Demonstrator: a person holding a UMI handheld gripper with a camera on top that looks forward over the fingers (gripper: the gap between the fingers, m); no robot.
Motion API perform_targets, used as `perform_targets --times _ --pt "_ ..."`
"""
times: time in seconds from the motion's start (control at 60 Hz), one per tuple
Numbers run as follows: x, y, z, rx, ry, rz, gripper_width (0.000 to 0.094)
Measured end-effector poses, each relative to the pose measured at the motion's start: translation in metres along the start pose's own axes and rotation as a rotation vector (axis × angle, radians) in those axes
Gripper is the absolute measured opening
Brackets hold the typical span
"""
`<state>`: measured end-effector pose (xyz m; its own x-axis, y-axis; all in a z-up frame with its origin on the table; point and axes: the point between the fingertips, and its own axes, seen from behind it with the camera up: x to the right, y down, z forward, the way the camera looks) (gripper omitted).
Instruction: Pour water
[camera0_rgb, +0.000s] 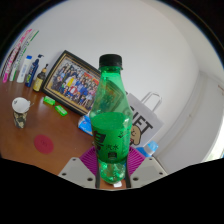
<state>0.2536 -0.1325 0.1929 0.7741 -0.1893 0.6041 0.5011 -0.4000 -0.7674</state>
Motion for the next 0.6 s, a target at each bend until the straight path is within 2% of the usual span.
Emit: perform_targets --times 0.217,0.35,0.6 --pt "-0.077 -0.079 0.014 0.087 0.006 -0.513 0.0335" --pt "-0.118 -0.095 0.028 0.105 0.024 -0.844 0.0337" --pt "-0.149 -0.11 0.046 0.068 0.094 -1.265 0.034"
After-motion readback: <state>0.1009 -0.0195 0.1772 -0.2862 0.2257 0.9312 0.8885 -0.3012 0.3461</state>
